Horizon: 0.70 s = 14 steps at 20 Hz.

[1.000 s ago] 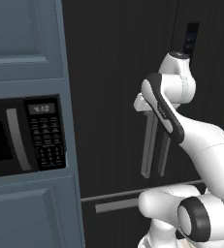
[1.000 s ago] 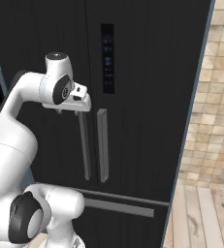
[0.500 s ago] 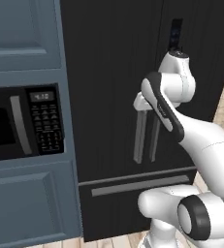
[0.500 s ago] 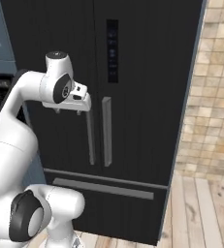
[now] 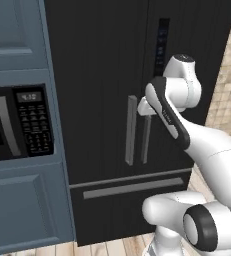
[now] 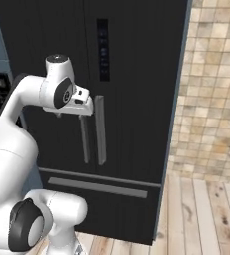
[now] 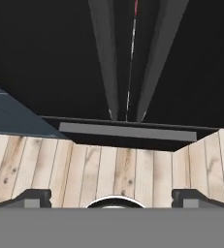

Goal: Retrieve the sausage and cheese from the fridge and place them on the cutting board on the counter.

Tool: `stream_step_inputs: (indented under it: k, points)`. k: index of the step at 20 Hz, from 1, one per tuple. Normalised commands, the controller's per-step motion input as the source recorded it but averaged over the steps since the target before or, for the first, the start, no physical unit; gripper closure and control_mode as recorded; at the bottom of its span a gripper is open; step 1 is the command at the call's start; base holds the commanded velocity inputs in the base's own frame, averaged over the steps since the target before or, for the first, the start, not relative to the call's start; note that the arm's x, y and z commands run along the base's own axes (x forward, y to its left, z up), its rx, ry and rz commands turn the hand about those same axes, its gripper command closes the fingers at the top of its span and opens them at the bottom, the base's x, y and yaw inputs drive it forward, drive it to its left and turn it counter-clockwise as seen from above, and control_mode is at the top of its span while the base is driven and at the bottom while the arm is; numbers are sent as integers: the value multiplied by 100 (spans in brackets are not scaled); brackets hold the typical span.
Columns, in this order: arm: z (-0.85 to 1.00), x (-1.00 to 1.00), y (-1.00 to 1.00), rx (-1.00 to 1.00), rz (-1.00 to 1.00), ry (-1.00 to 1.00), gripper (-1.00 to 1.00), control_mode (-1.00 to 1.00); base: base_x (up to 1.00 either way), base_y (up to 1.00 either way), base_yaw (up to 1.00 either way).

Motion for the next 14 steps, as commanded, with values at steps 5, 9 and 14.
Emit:
stream_step_inputs:
  k: [5, 9, 14]
  points:
    - [0, 0, 0, 0, 0, 0, -100, 100, -29, -24, 0]
    - [0, 0, 0, 0, 0, 0, -100, 100, -44, -2, 0]
    - [0, 0, 0, 0, 0, 0, -100, 100, -45, 0, 0]
